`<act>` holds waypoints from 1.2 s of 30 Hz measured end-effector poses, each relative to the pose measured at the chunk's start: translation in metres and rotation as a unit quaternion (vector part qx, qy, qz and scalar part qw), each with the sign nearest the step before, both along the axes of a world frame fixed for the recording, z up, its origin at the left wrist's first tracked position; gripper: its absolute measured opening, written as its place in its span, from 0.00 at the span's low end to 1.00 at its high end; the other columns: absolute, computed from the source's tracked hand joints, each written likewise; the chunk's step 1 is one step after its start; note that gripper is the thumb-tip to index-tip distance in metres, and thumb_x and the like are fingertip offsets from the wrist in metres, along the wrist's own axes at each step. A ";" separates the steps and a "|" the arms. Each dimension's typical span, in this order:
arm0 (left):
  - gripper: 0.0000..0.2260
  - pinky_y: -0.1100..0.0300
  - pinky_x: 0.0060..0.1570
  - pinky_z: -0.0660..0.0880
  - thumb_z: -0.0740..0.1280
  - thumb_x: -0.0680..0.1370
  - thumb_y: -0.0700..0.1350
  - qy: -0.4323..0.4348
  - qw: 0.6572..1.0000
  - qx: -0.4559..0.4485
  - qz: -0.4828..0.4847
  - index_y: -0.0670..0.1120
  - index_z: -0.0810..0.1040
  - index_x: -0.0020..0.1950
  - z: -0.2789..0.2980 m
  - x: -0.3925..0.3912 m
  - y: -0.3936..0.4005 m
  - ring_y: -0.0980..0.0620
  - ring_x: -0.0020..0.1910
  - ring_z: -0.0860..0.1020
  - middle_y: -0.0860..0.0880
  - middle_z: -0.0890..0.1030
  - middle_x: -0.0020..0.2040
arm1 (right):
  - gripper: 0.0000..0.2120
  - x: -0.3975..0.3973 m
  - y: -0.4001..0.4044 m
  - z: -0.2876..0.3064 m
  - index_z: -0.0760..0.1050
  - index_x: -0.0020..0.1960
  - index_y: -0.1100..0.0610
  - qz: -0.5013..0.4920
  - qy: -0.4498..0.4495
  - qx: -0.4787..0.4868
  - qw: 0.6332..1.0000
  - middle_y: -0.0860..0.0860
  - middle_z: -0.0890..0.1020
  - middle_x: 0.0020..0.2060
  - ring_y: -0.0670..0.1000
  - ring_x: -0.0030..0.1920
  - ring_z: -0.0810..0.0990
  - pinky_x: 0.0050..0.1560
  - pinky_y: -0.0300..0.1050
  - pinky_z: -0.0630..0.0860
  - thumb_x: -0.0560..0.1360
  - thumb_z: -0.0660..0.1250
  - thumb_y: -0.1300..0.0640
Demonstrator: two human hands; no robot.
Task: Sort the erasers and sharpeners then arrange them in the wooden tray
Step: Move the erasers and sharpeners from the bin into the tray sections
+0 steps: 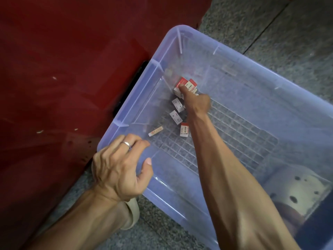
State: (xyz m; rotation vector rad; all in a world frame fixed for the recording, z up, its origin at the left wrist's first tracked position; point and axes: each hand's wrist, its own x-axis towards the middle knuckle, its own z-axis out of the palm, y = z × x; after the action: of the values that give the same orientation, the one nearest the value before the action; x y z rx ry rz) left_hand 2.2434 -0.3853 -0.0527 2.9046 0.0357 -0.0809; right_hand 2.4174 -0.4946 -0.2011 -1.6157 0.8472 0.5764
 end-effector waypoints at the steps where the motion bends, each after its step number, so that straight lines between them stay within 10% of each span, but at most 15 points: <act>1: 0.15 0.52 0.30 0.74 0.60 0.72 0.50 0.003 1.000 0.001 0.000 0.43 0.82 0.48 0.000 0.000 0.000 0.44 0.38 0.79 0.49 0.81 0.44 | 0.18 0.001 0.001 0.002 0.82 0.36 0.57 -0.010 -0.002 0.008 1.000 0.54 0.85 0.36 0.56 0.39 0.85 0.43 0.58 0.83 0.59 0.78 0.43; 25: 0.16 0.54 0.28 0.70 0.59 0.73 0.51 -0.003 1.000 0.002 -0.011 0.44 0.82 0.47 -0.001 0.000 0.001 0.46 0.35 0.77 0.50 0.80 0.41 | 0.07 0.009 0.007 0.009 0.79 0.45 0.61 -0.007 0.028 0.117 0.993 0.55 0.79 0.35 0.44 0.22 0.72 0.22 0.35 0.67 0.67 0.73 0.62; 36: 0.15 0.56 0.28 0.69 0.60 0.72 0.51 -0.008 1.000 0.006 -0.017 0.44 0.82 0.46 -0.001 0.001 0.002 0.46 0.35 0.77 0.50 0.80 0.40 | 0.05 -0.014 -0.024 0.026 0.75 0.43 0.58 0.052 0.019 0.271 0.961 0.61 0.77 0.39 0.51 0.29 0.72 0.31 0.42 0.59 0.70 0.69 0.58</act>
State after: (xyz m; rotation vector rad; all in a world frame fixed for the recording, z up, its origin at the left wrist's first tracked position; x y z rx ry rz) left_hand 2.2440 -0.3830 -0.0539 2.9181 -0.0152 -0.0623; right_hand 2.4034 -0.5185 -0.1752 -1.1514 0.5650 0.8342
